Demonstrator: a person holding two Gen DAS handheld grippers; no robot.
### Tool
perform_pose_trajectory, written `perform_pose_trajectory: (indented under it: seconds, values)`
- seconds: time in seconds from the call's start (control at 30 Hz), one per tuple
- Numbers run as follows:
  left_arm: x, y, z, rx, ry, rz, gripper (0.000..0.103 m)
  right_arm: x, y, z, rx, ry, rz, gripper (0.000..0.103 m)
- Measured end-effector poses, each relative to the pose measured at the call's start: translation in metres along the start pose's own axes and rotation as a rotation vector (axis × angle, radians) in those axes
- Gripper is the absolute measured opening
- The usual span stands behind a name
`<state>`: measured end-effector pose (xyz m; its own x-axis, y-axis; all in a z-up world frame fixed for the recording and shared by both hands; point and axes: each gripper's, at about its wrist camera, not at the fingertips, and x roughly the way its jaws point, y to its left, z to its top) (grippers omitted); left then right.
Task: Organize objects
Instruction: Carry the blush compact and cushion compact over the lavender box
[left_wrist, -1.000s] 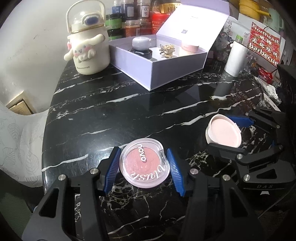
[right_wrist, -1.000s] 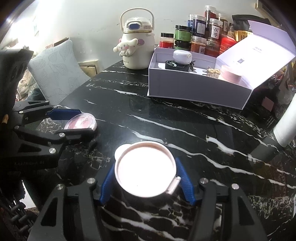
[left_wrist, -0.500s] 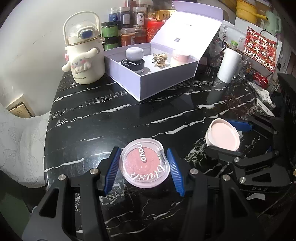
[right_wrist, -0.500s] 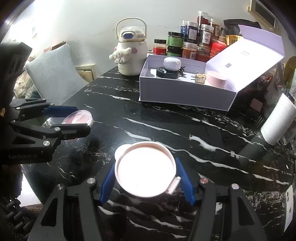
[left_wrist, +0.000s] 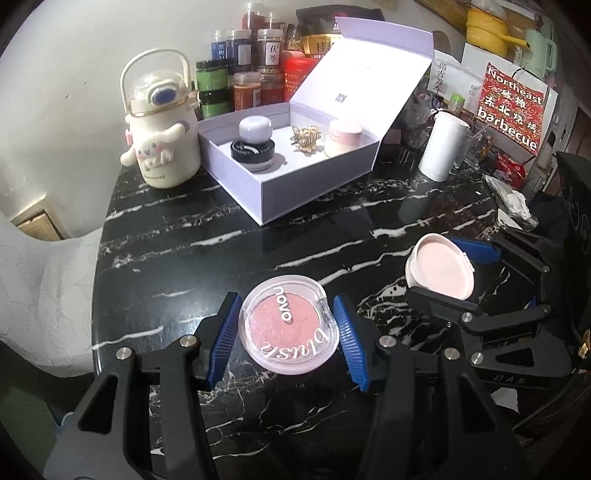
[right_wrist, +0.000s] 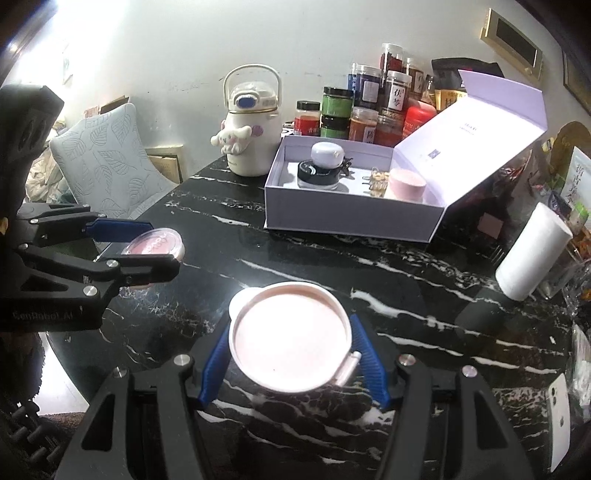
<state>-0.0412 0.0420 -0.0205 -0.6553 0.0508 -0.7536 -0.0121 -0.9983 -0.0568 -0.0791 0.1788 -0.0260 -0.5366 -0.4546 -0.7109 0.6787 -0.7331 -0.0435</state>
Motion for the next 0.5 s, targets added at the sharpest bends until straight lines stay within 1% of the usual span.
perform_pose_trajectory:
  seconds: [0.27,0.5]
  values:
    - [0.006,-0.003,0.024,0.023,-0.006,-0.008,0.050,0.001,-0.011,0.013,-0.014,-0.004,-0.005,0.064]
    - [0.019,-0.002,0.062,0.058,-0.028,-0.023,0.050,0.011,-0.026,0.037,-0.020,-0.013,-0.016,0.064]
